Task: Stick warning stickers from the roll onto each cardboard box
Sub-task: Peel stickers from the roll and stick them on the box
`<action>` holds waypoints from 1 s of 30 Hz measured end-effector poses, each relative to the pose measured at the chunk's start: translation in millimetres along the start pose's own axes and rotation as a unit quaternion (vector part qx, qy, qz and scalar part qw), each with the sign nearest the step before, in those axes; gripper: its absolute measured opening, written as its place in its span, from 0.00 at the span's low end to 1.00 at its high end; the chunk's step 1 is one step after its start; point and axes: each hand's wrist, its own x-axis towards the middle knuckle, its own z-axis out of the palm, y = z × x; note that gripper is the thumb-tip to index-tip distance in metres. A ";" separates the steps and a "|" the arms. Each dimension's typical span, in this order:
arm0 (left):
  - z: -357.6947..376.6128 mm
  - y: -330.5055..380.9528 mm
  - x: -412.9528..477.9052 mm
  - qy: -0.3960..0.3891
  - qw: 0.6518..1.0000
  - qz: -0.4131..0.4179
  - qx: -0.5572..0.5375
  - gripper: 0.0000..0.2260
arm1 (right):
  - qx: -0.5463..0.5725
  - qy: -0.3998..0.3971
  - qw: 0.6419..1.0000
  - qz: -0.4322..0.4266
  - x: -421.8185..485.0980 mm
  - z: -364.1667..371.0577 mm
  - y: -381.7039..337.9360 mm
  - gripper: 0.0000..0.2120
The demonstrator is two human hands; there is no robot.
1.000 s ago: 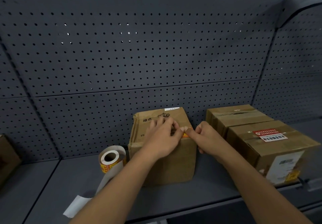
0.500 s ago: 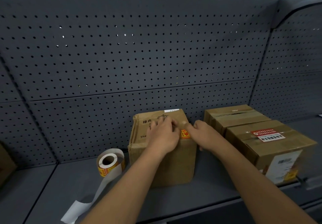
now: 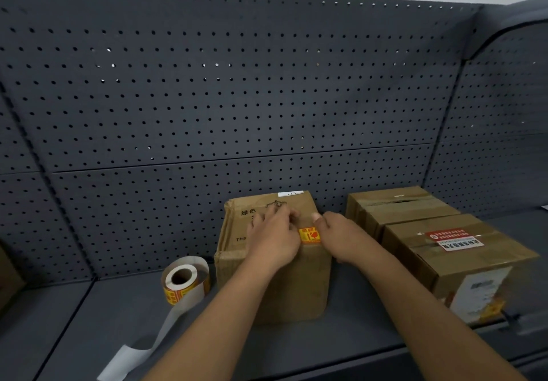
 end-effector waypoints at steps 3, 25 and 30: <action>-1.0 -1.5 0.5 -0.020 1.000 -0.004 0.004 0.15 | 0.017 -0.012 1.000 -0.002 -5.2 -0.6 -1.5 0.22; -3.3 -0.6 -6.7 -0.048 0.998 0.031 0.005 0.21 | 0.147 -0.027 0.988 -0.036 -20.3 0.2 19.7 0.14; -0.6 1.0 -4.3 -0.054 0.998 0.040 0.019 0.21 | 0.148 0.031 0.987 -0.053 -22.0 10.9 24.2 0.15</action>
